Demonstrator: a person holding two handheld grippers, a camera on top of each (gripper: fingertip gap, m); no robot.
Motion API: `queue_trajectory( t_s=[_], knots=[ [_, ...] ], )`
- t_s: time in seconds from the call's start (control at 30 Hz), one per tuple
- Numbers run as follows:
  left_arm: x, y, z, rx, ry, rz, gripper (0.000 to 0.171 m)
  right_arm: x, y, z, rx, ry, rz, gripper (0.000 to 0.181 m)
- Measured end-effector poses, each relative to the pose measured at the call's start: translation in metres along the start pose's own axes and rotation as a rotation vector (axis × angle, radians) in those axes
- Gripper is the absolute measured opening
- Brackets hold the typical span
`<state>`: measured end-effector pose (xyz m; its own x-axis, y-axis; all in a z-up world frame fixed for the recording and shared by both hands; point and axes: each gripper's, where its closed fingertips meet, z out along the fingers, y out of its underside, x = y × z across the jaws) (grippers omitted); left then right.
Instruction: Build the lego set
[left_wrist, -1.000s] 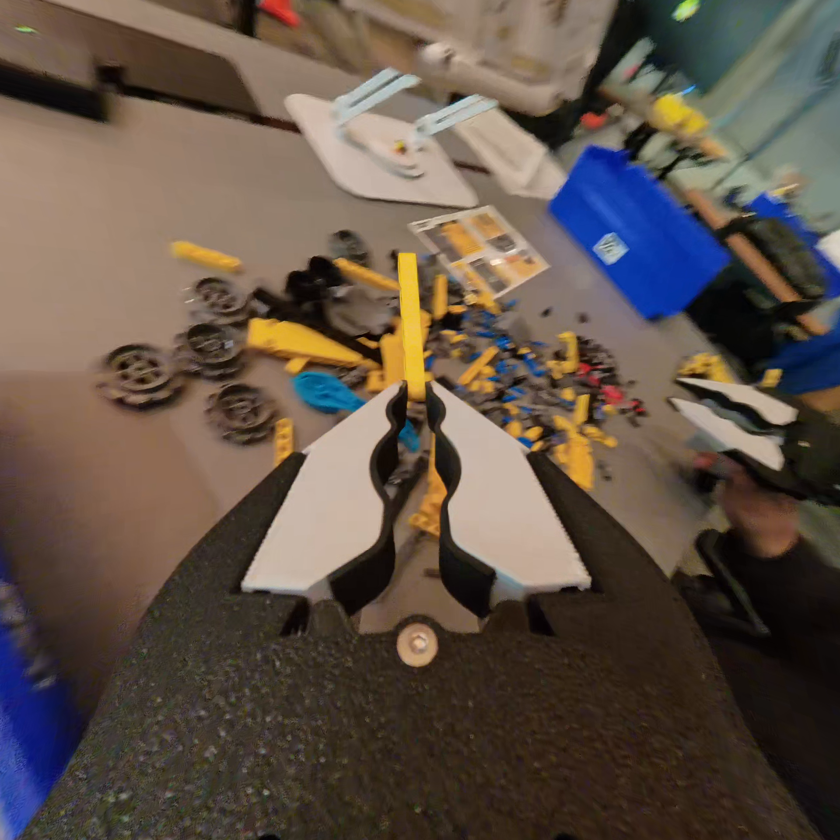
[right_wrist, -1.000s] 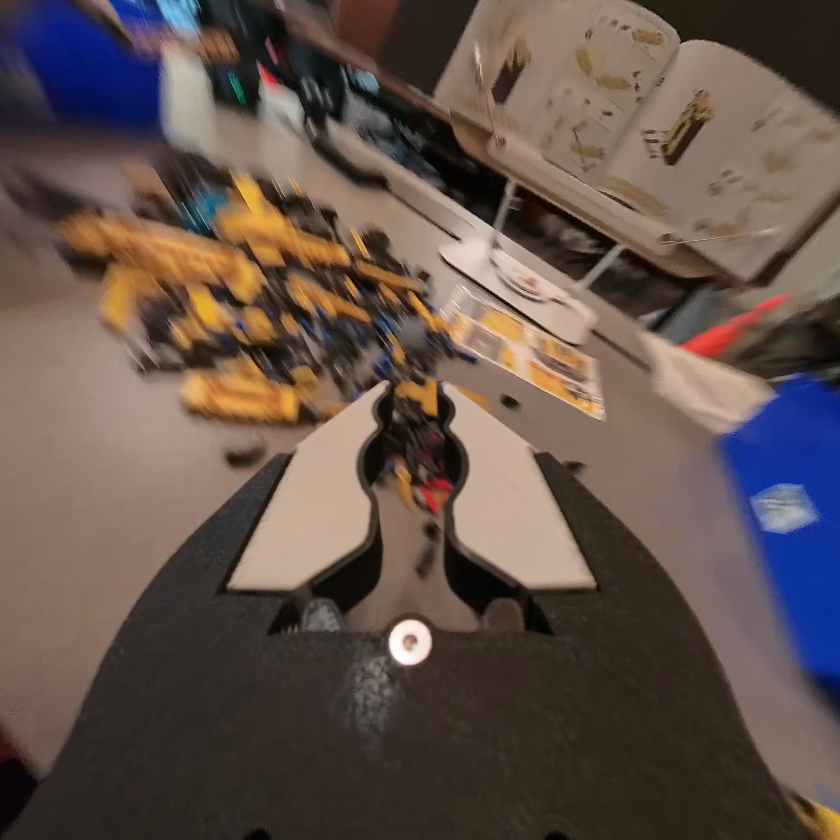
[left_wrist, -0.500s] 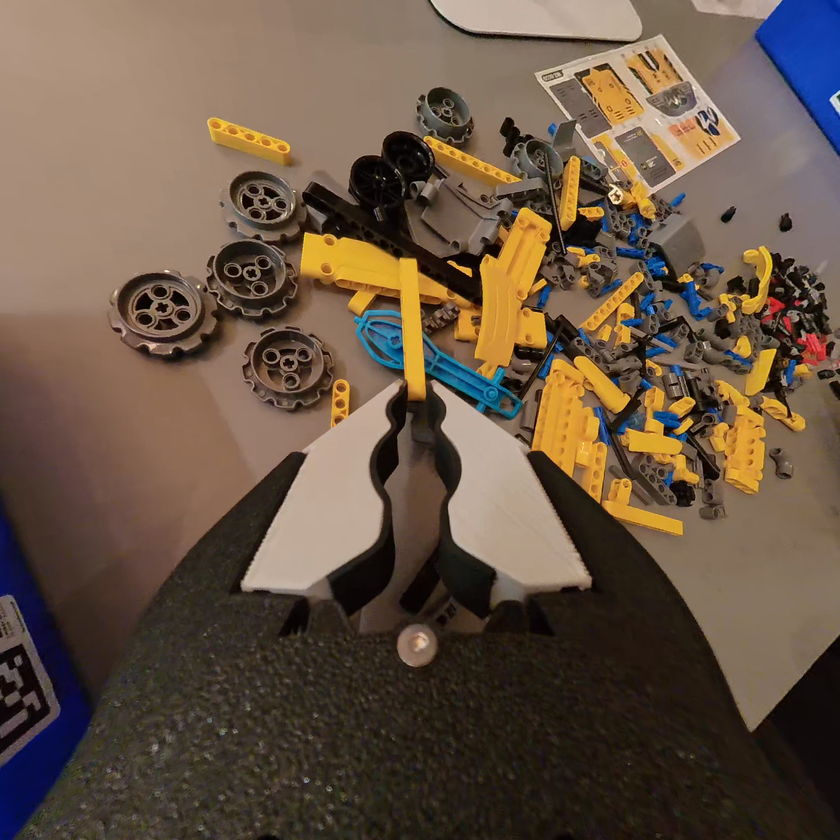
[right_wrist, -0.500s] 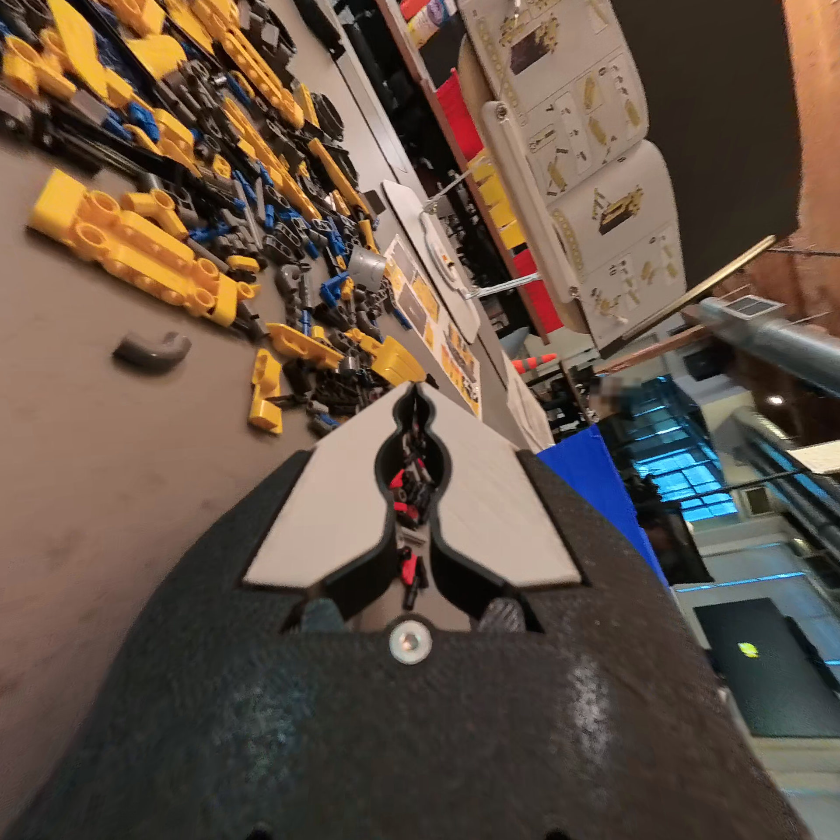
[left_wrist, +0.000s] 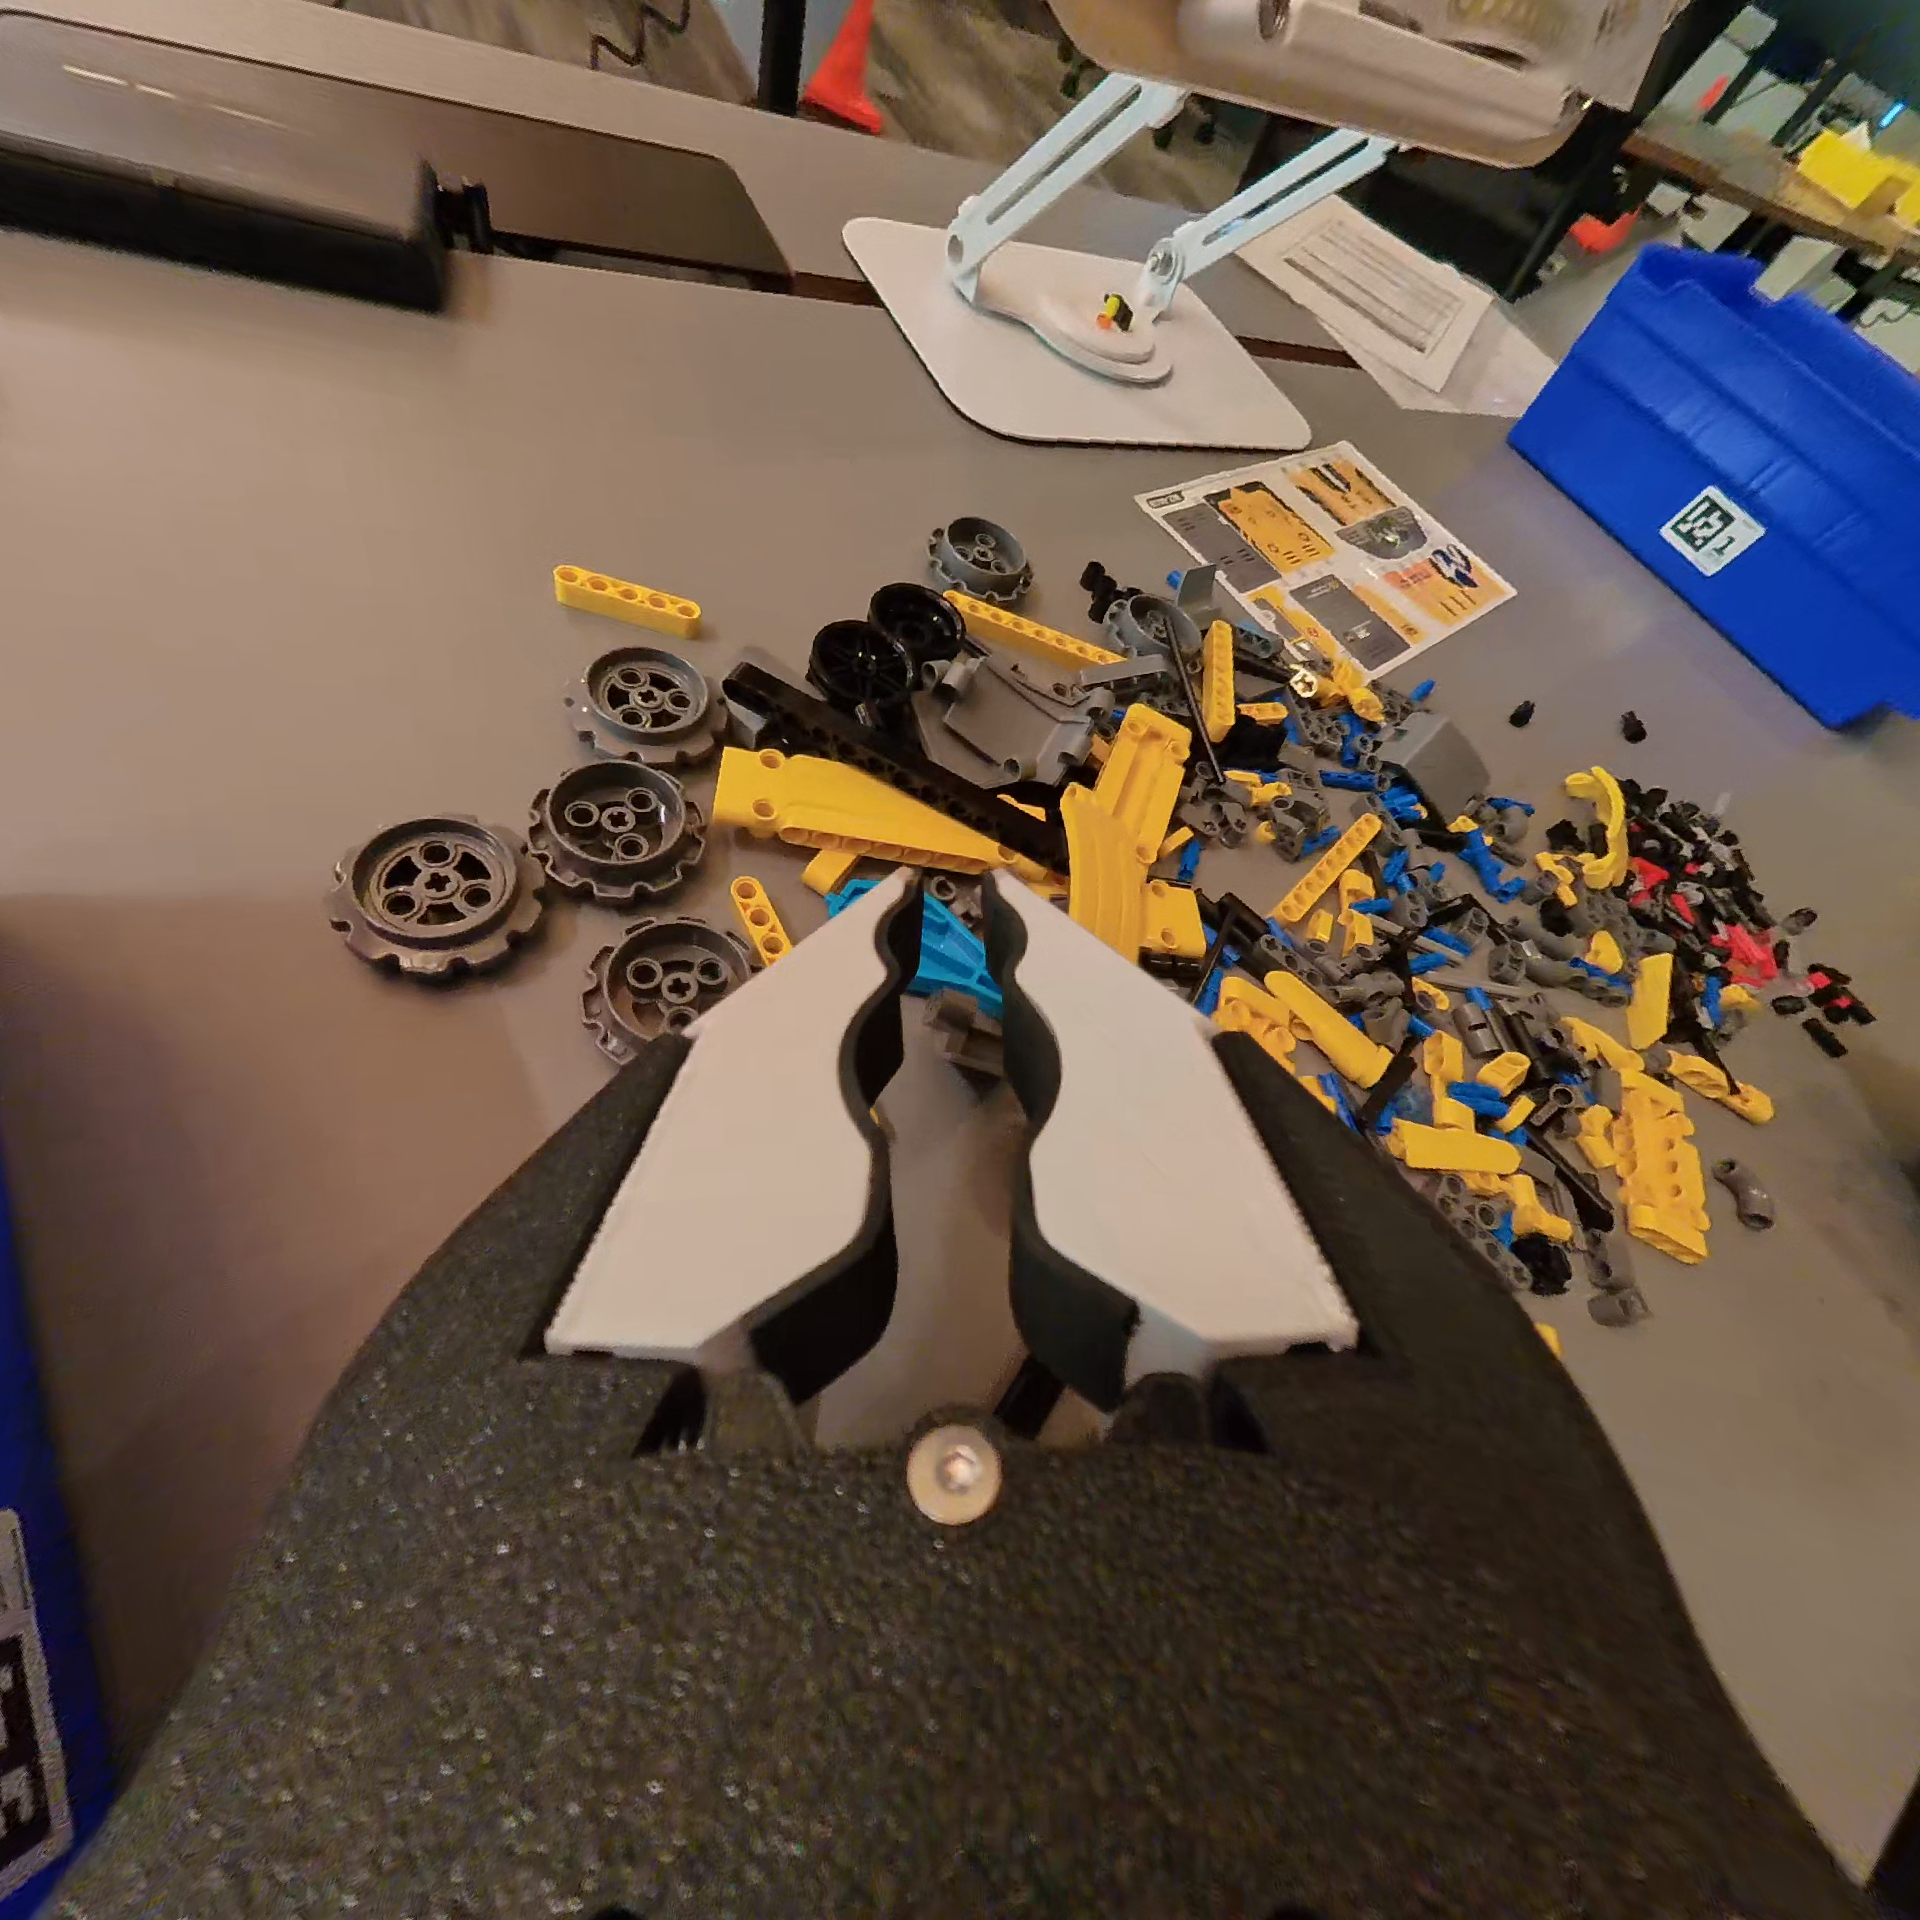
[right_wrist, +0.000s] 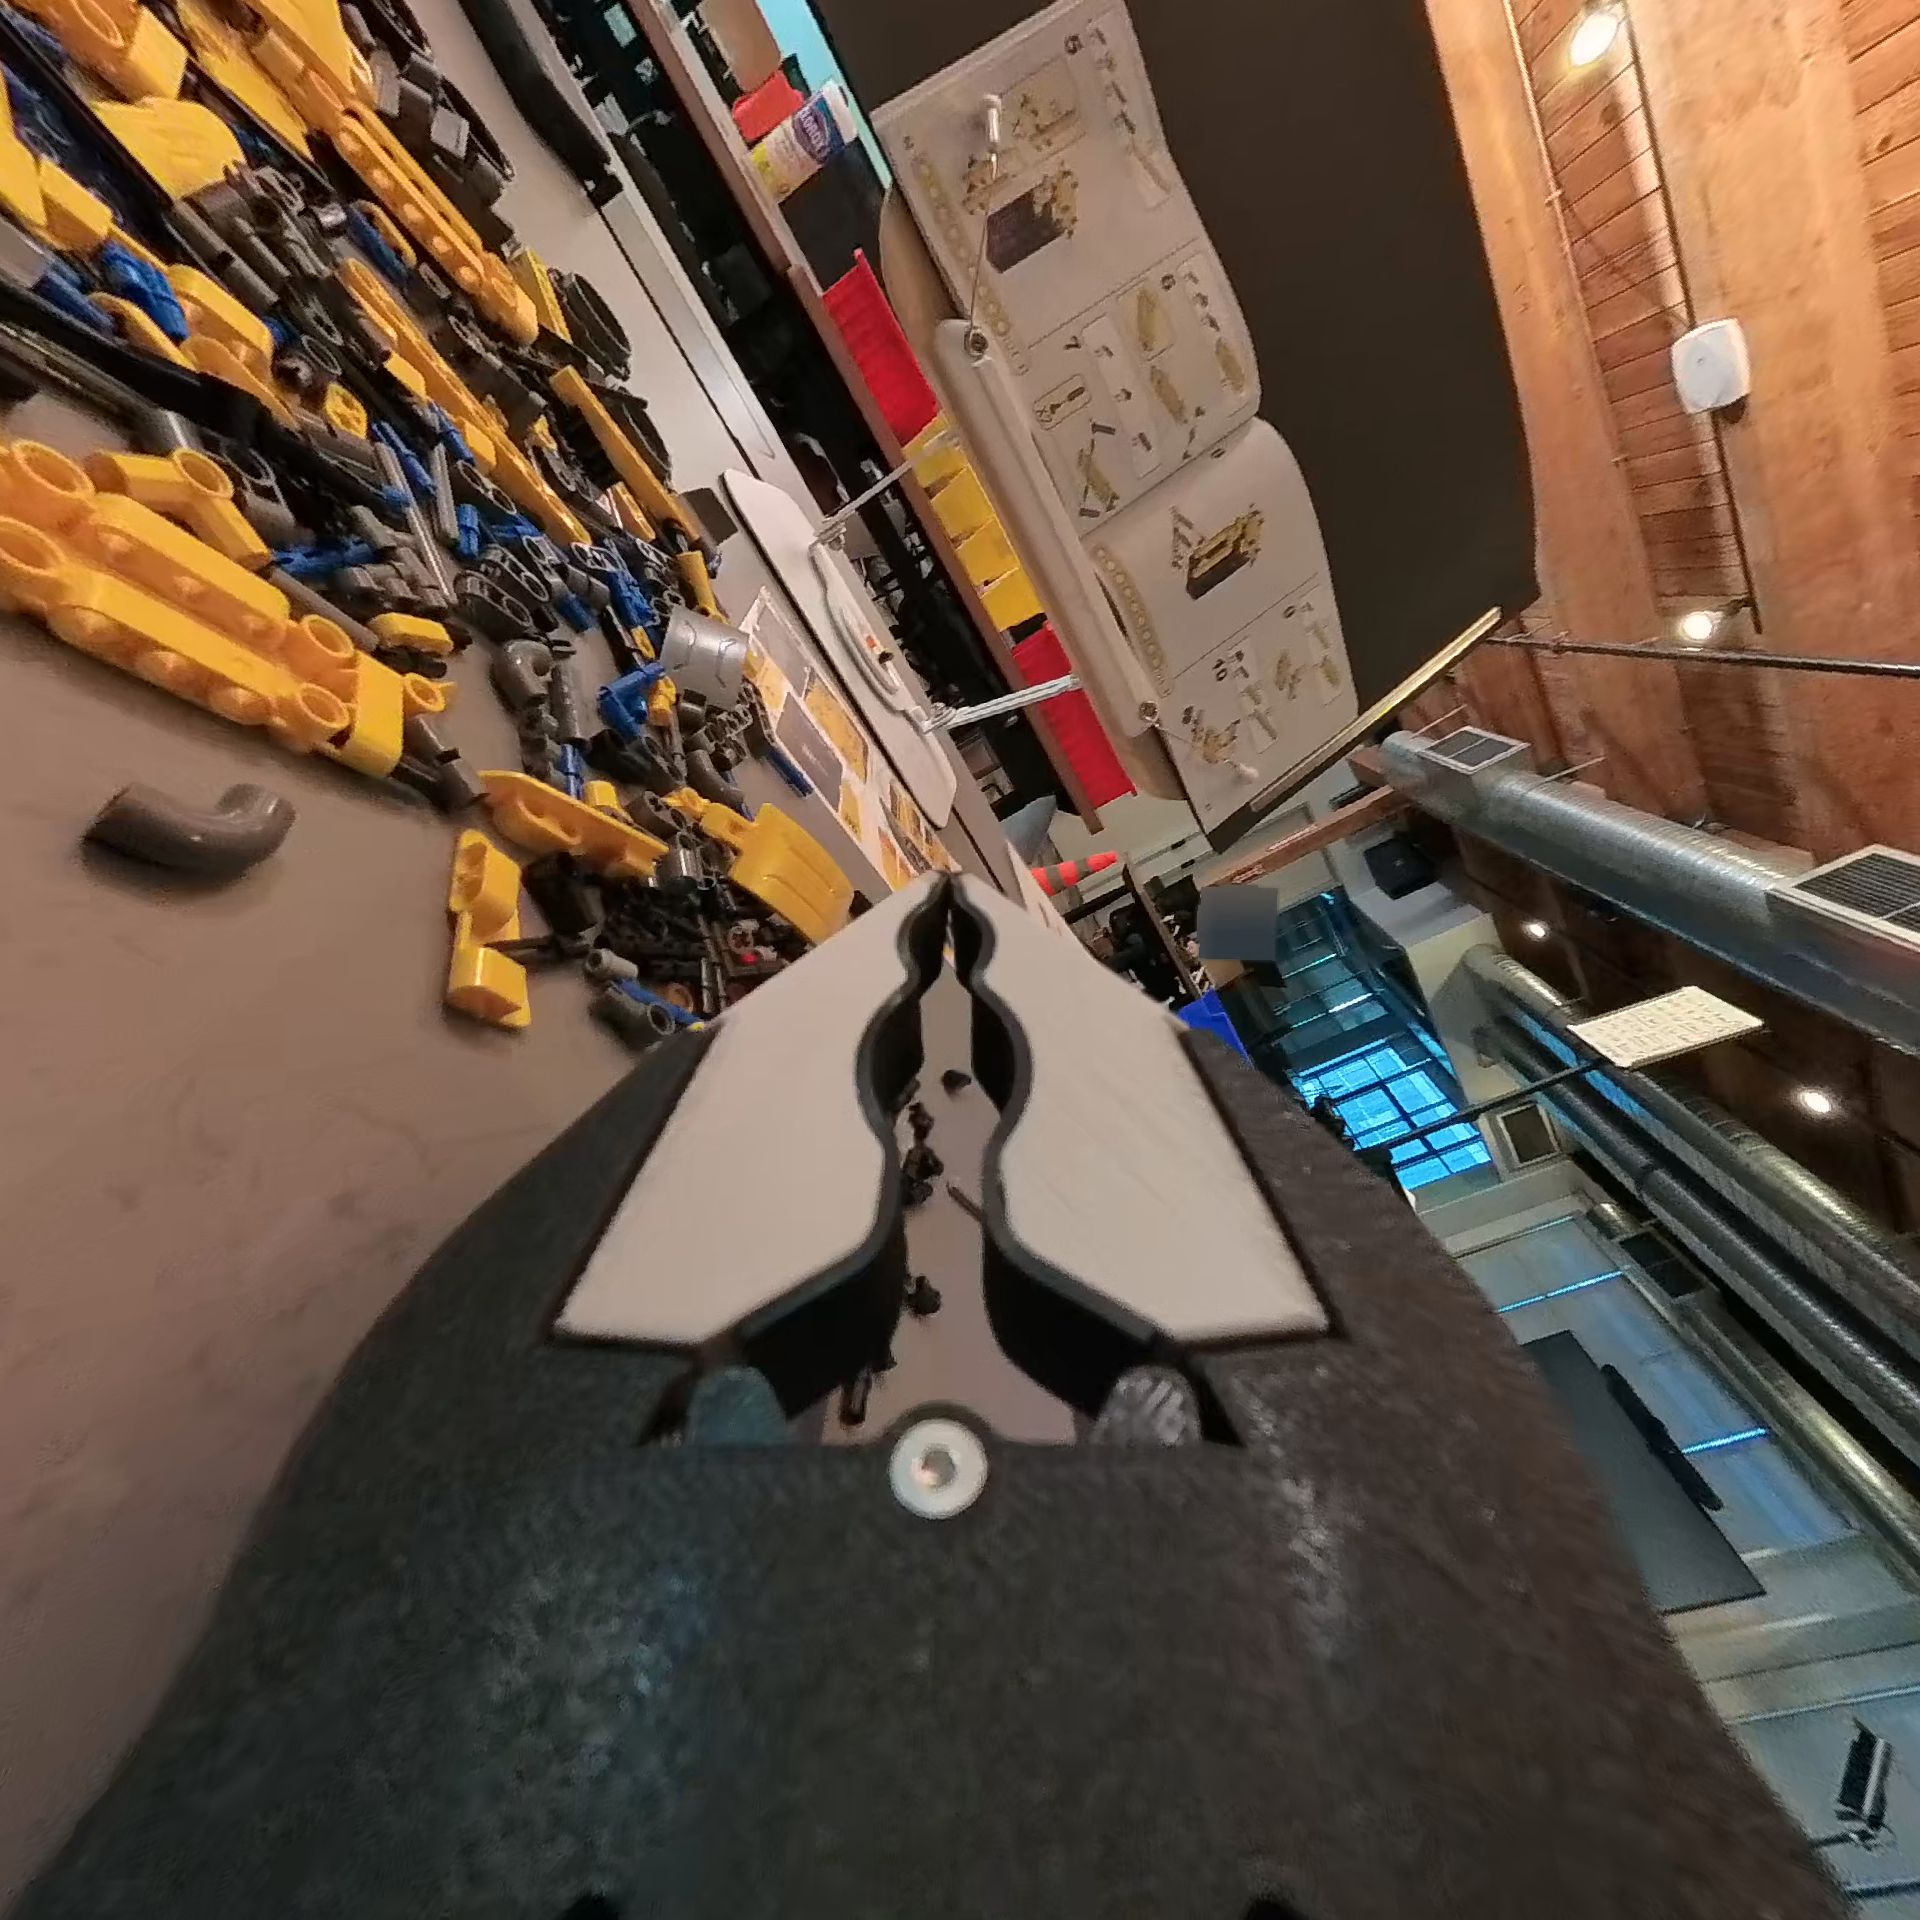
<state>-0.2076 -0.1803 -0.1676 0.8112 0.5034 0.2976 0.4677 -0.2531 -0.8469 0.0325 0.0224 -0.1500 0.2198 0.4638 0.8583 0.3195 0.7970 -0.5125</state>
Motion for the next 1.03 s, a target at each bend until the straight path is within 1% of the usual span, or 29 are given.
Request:
queue_trajectory(
  t_s=[0.1,0.17,0.23,0.3,0.37,0.53,0.6,0.7,0.77,0.9,1.03],
  knots=[
    [-0.002,-0.002,0.000,0.017,-0.019,0.012,0.010,0.002,0.001,0.000,0.001,0.003,0.020,0.000],
    [-0.004,-0.006,-0.004,0.038,-0.038,0.026,0.010,0.012,0.001,-0.002,0.020,0.014,0.102,0.000],
    [-0.007,-0.014,-0.011,0.077,-0.077,0.049,0.010,0.033,0.003,-0.007,0.059,0.046,0.268,0.000],
    [-0.014,-0.022,-0.018,0.122,-0.145,0.081,0.010,0.055,0.010,-0.011,0.090,0.078,0.457,0.000],
    [-0.021,-0.029,-0.026,0.165,-0.211,0.115,0.010,0.069,0.016,-0.015,0.130,0.077,0.612,0.000],
    [-0.036,-0.041,-0.042,0.253,-0.332,0.115,0.010,0.073,0.006,-0.021,0.284,-0.077,0.851,0.000],
    [-0.041,-0.039,-0.042,0.239,-0.356,0.108,0.010,0.077,0.007,-0.023,0.309,-0.080,0.900,0.000],
    [-0.043,-0.029,-0.034,0.179,-0.351,0.095,0.010,0.078,0.006,-0.023,0.313,-0.082,0.906,0.000],
    [-0.041,-0.024,-0.028,0.149,-0.330,0.088,0.011,0.072,0.004,-0.022,0.299,-0.112,0.901,0.000],
    [-0.032,-0.023,-0.025,0.149,-0.263,0.096,0.011,0.067,0.004,-0.020,0.273,-0.142,0.903,0.000],
    [-0.029,-0.015,-0.017,0.113,-0.211,0.088,0.011,0.067,0.009,-0.018,0.251,-0.170,0.963,0.000]
  ],
)
